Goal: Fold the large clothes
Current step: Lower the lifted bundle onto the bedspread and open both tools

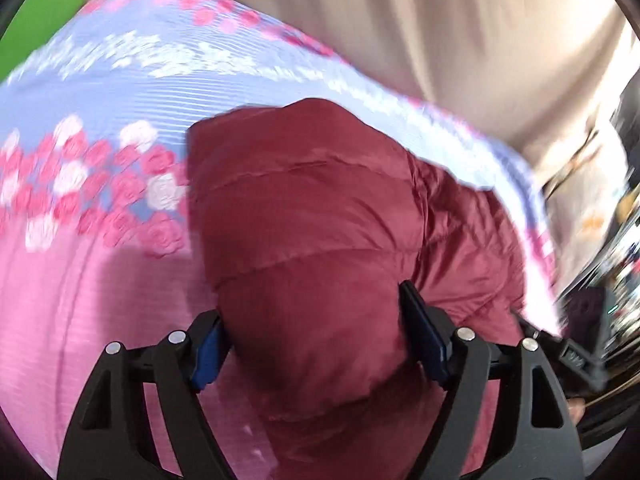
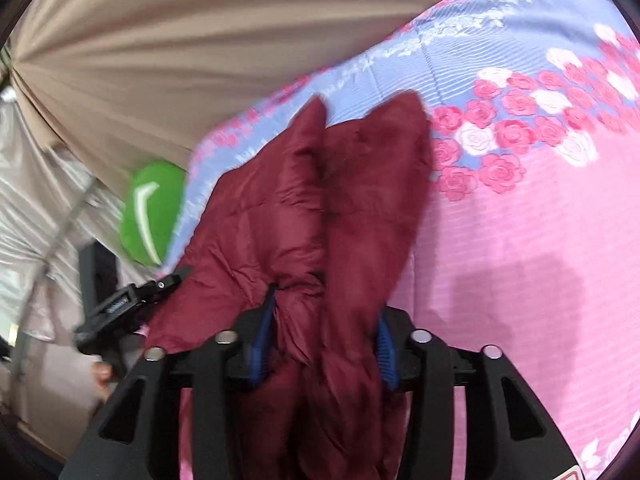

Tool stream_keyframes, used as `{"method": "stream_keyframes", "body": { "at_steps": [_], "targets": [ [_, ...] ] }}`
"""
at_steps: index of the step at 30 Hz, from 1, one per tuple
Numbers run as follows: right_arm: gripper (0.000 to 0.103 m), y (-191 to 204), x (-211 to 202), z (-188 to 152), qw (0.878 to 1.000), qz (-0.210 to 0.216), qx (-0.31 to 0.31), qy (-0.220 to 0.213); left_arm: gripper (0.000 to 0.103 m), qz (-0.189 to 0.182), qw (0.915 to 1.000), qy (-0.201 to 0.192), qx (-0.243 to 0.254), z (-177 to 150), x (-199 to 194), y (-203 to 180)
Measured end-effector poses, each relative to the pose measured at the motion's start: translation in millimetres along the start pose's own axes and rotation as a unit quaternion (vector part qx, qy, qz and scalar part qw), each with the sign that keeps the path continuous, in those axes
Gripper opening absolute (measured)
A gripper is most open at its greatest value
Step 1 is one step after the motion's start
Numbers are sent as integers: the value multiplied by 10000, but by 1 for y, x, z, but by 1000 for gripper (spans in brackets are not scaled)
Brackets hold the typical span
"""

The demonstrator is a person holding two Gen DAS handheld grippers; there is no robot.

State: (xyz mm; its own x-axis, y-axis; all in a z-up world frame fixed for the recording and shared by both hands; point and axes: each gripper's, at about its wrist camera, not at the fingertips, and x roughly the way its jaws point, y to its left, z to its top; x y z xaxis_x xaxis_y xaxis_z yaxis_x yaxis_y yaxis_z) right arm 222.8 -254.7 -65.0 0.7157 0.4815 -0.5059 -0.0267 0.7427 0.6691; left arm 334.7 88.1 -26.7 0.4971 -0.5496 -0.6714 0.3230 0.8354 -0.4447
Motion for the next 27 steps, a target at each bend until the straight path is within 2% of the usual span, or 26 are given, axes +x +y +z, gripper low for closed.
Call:
{"method": "stream_keyframes", "body": {
  "at_steps": [2,4,6,7,9,10,13,15,17,19,20,22,23,25,26,27],
  "targets": [
    [51,-2,-27,-3,9995,-46,7,-298,75,-131,9996,-250,20,-10,-32,-3],
    [57,1,-52,-8,9989,-161,-115,-424,83,-261,9979,-343,478,-31,-63,-26],
    [64,9,-70,-17,9989,27,-246,-407,94,-179,9931,-325,1108,-58,-83,-49],
    [70,10,-75,-23,9989,104,-270,-382,95,-43,9883,-275,1502,-78,-88,-61],
    [72,12,-73,-33,9994,161,-267,-175,95,286,9765,-109,2132,-110,-83,-78],
    [72,16,-70,-34,9996,161,-239,-77,95,563,9696,1,2381,-128,-76,-84],
    [72,23,-51,-38,9994,181,-173,221,94,1317,9512,294,2774,-156,-49,-91],
    [65,37,-37,-33,9985,103,-388,365,94,1674,9456,255,2777,-159,-39,-92],
    [17,57,-32,-28,9961,-76,-785,390,91,1865,9465,93,2630,-155,-40,-92],
    [10,73,-42,-23,9943,-23,-1053,166,85,1952,9522,-71,2350,-143,-46,-88],
    [7,80,-58,-22,9937,130,-1111,-110,82,1989,9542,-99,2232,-138,-47,-84],
    [3,84,-83,-24,9921,132,-1154,-484,82,1893,9606,55,2035,-131,-46,-75],
    [2,79,-95,-30,9917,79,-1110,-641,82,1920,9610,106,1990,-131,-43,-71],
    [1,57,-94,-44,9932,-325,-969,-560,82,2179,9551,262,1989,-136,-30,-65],
    [1,37,-81,-54,9930,-751,-862,-297,82,2188,9553,262,1972,-137,-26,-63],
    [1,21,-70,-62,9929,-939,-721,-103,82,2165,9565,239,1938,-139,-24,-62]
  ]
}}
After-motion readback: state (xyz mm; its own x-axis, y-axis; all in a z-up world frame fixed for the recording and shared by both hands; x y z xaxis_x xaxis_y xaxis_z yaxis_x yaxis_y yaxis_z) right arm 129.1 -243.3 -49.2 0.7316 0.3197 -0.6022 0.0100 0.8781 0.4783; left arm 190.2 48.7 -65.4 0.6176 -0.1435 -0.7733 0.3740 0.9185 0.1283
